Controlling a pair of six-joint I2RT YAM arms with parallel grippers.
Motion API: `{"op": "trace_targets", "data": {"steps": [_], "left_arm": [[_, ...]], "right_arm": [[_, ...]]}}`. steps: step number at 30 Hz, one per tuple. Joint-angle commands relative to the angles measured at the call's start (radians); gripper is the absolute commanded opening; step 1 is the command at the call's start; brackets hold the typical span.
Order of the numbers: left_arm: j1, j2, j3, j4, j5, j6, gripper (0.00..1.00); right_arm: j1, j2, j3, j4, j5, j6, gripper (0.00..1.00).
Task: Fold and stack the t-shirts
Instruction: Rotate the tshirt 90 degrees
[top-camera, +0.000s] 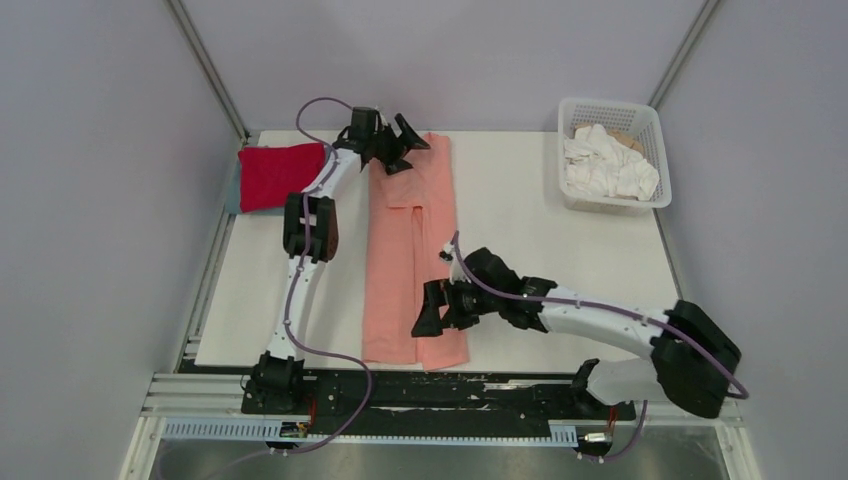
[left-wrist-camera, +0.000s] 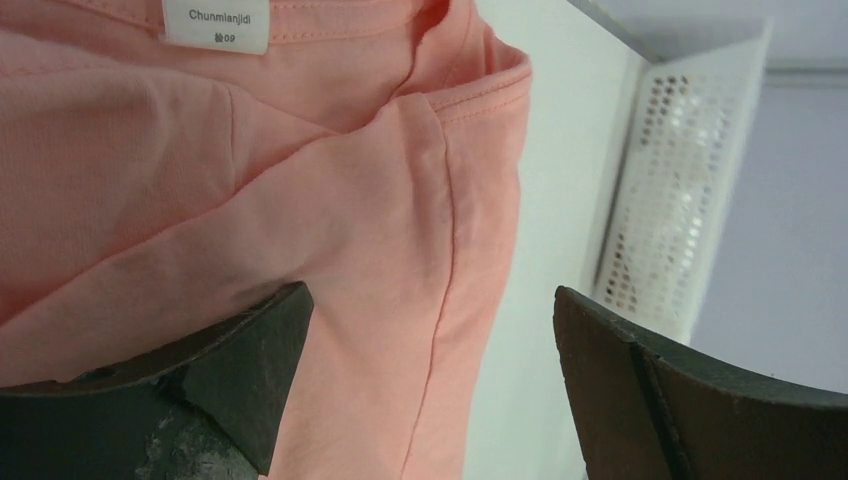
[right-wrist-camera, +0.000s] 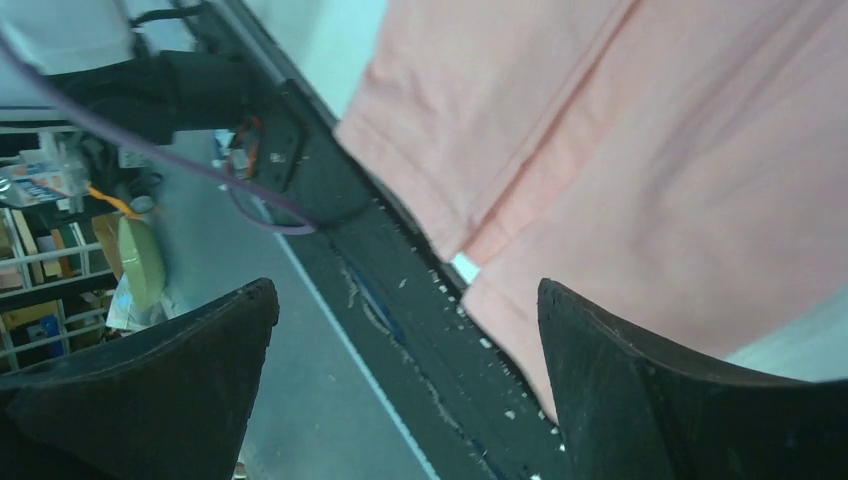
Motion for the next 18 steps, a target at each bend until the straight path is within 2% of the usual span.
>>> {"op": "trace_targets", "data": {"steps": [1,4,9,14,16,18], "left_arm": [[0.046,-0.12,-0.057,-0.228,-0.413,0.115,1.0],[0.056,-0.156,-0.06,-0.236,-0.42,0.126,1.0],[0.052,-0.204,-0.025,-0.19,-0.272,0.129,1.0],[0.019,-0.375,-0.031,-0.257,-0.273,0.226,1.0],[0.0,-0.48,-0.072,-0.336,-0.308,0.281,1.0],[-0.022,-0.617,-0.189,-0.376,-0.345,0.328,1.0]], "right_arm": [[0.008,-0.243,-0.06,-0.071,0.036,0.013,1.0],[0.007,-0.388,-0.103,-0.156,0.124,0.027,1.0],[0.007,-0.522,-0.162,-0.175,0.244,0.062,1.0],[-0.016,-0.529,-0.163,-0.22,0.346,0.067,1.0],[-0.032,-0.51,-0.16,-0.229,0.349,0.079,1.0],[-0.043,-0.475,-0.158,-0.23,0.338,0.084,1.0]]}}
